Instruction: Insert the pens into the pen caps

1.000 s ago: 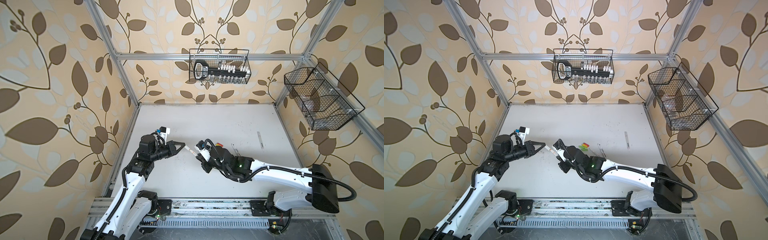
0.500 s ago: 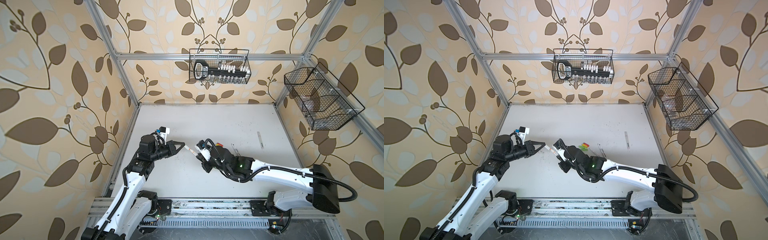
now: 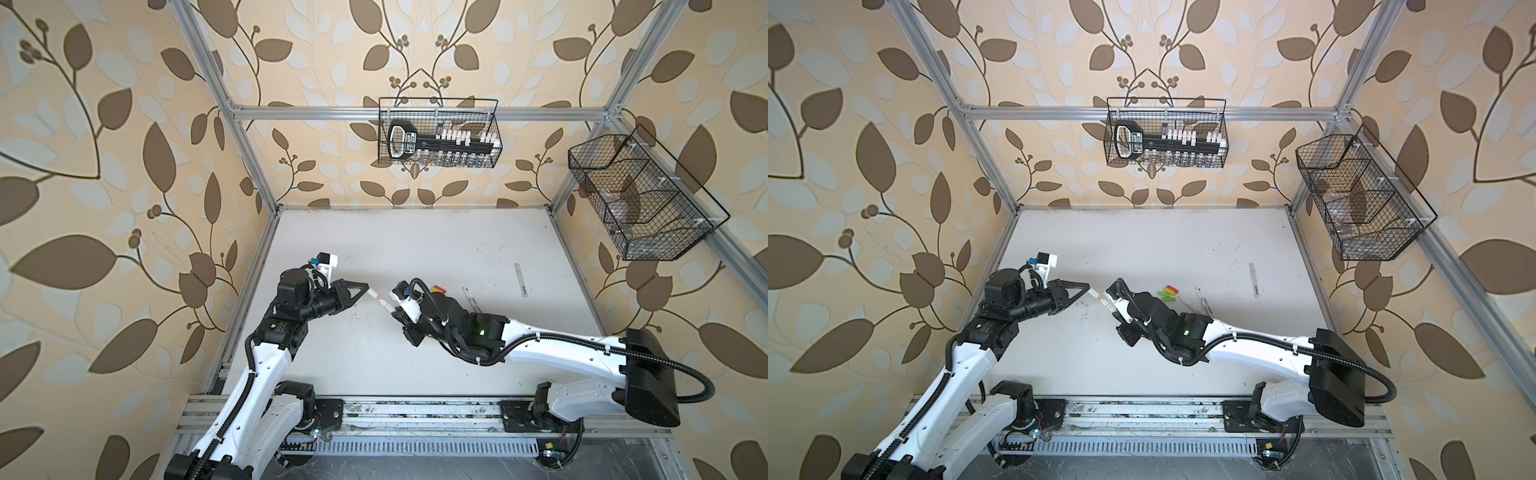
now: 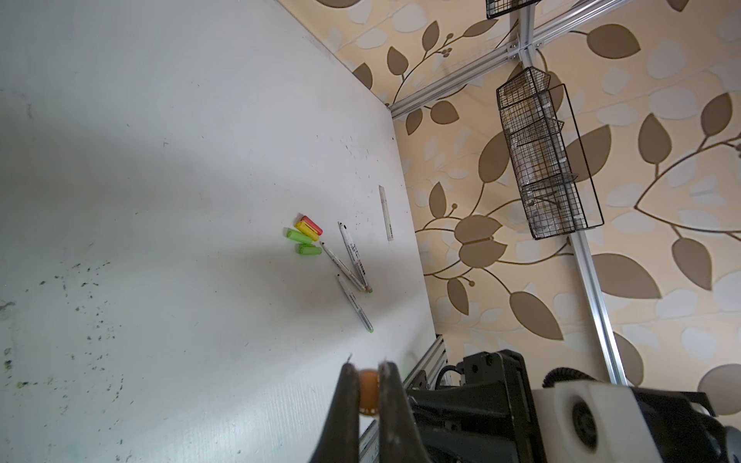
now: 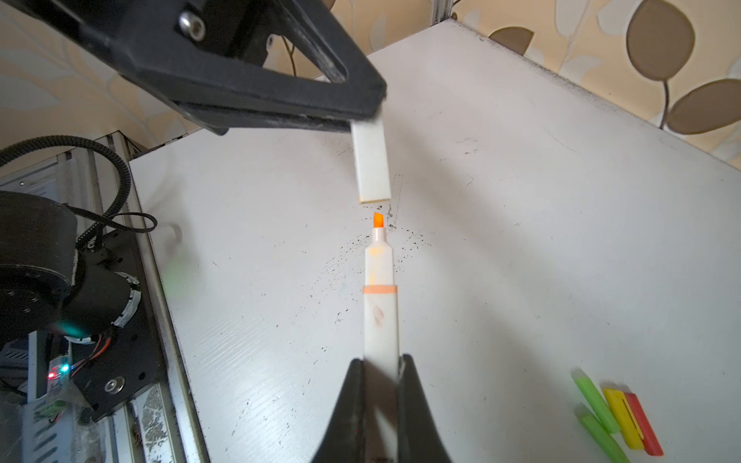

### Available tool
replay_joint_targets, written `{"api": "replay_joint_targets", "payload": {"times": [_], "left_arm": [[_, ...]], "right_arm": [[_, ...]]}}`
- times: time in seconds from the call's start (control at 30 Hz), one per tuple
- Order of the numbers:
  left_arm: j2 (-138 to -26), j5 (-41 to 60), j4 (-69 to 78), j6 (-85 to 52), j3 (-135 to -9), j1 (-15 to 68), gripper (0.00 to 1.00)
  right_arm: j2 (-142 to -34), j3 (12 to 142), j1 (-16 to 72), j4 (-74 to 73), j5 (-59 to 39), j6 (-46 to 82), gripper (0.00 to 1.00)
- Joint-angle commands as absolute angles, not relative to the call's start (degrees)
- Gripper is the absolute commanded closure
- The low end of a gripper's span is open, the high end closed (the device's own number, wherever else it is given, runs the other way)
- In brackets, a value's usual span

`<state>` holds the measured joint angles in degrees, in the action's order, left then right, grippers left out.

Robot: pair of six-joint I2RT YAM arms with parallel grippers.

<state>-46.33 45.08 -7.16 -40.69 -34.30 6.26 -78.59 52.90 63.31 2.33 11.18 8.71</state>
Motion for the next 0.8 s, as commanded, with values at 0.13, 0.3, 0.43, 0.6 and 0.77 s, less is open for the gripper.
{"api": "replay_joint_targets", "payload": {"times": [0.13,0.3,0.43,0.6,0.77], "left_arm": [[-46.8,48.6,-4.5,-40.9,-33.6,5.6,1.00],[-47.0,48.7,-5.8,-40.3,-33.5,5.6,1.00],[-46.7,46.8,-7.0,-39.5,-33.3,5.5,1.00],[-47.2,46.4,-6.5,-39.5,-33.4,5.4,1.00],[-47.7,47.8,-5.8,-39.9,-33.5,5.3,1.00]], "right_arm": [[-78.0,53.0,63.7,1.1,11.9,7.6,0.90],[-78.0,53.1,63.6,1.1,12.0,7.6,0.90],[-78.0,53.0,63.7,1.2,11.9,7.5,0.90],[-77.9,53.1,63.7,1.5,12.0,7.6,0.90],[-78.0,53.1,63.7,1.4,12.0,7.5,0.90]]}}
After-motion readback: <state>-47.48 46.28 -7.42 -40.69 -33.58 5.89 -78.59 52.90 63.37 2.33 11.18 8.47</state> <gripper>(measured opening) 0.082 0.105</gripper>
